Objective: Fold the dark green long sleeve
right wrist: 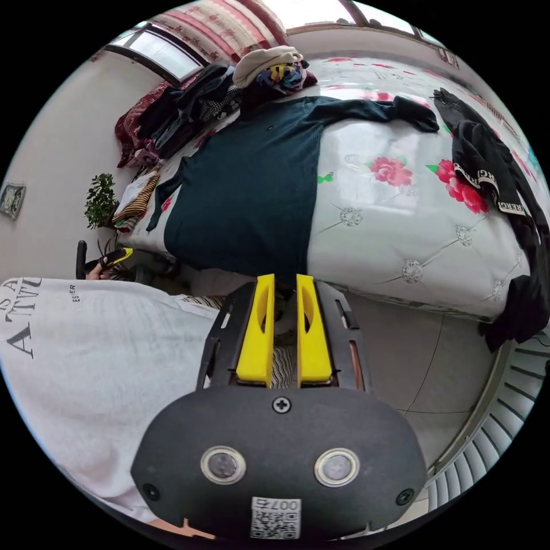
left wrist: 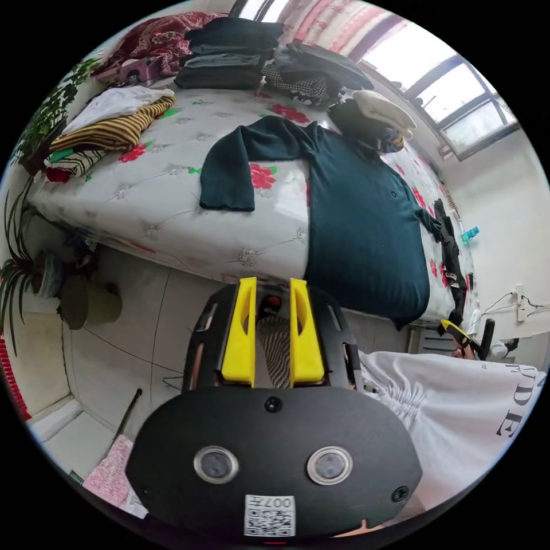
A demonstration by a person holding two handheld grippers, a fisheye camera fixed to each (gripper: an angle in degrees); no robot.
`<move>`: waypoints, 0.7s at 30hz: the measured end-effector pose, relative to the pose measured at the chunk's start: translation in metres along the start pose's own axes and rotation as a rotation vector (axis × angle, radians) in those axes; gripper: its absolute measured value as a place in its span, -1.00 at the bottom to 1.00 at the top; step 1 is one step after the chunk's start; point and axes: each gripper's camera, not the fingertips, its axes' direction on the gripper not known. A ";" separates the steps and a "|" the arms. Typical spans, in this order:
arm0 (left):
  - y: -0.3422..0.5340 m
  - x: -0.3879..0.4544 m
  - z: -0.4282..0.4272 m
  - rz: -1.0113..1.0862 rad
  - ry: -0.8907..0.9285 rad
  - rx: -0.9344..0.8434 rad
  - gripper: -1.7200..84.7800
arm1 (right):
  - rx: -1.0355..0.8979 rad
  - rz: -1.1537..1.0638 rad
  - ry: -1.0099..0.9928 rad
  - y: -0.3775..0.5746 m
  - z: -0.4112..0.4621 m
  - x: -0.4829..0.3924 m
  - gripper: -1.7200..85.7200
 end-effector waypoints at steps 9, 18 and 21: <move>-0.142 -0.007 0.065 0.095 -0.279 -0.102 -0.69 | 0.045 -0.050 0.032 -0.071 0.002 -0.083 -0.93; -0.164 -0.113 0.054 -0.118 0.045 -0.044 -0.95 | 0.060 -0.065 0.035 -0.135 0.013 -0.143 -0.94; -0.139 -0.172 -0.030 -0.311 0.270 0.412 -0.96 | 0.053 -0.066 0.041 -0.143 0.013 -0.155 -0.95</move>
